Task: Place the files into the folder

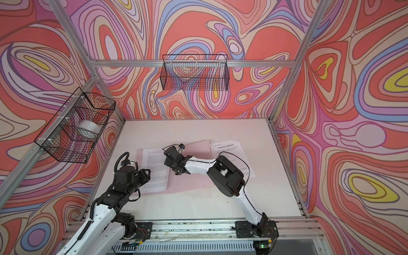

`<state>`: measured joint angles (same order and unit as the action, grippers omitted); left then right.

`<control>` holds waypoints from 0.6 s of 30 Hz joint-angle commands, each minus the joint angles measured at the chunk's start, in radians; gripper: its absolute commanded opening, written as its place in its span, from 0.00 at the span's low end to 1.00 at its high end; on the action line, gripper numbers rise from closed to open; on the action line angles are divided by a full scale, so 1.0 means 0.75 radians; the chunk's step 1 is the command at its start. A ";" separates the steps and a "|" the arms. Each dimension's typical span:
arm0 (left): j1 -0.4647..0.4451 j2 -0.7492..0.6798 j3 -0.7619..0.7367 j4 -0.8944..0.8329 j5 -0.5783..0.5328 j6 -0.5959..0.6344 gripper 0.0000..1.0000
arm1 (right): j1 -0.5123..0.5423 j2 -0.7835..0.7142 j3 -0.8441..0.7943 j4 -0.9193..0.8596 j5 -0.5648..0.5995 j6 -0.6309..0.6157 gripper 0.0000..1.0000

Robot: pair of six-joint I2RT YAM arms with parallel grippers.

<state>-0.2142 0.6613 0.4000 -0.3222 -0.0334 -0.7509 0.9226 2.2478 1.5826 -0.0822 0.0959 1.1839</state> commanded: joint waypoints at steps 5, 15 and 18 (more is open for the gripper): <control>0.009 -0.017 -0.024 -0.041 -0.025 0.022 0.45 | 0.025 0.065 0.050 -0.022 -0.021 0.029 0.00; 0.012 -0.015 -0.030 -0.044 -0.025 0.021 0.45 | 0.042 0.120 0.101 -0.041 -0.047 0.045 0.00; 0.012 -0.015 -0.028 -0.050 -0.031 0.022 0.45 | 0.039 0.105 0.067 -0.033 -0.033 0.048 0.00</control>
<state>-0.2142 0.6605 0.3962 -0.3298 -0.0357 -0.7509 0.9497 2.3207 1.6405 -0.0898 0.0628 1.2125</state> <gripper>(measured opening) 0.451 0.047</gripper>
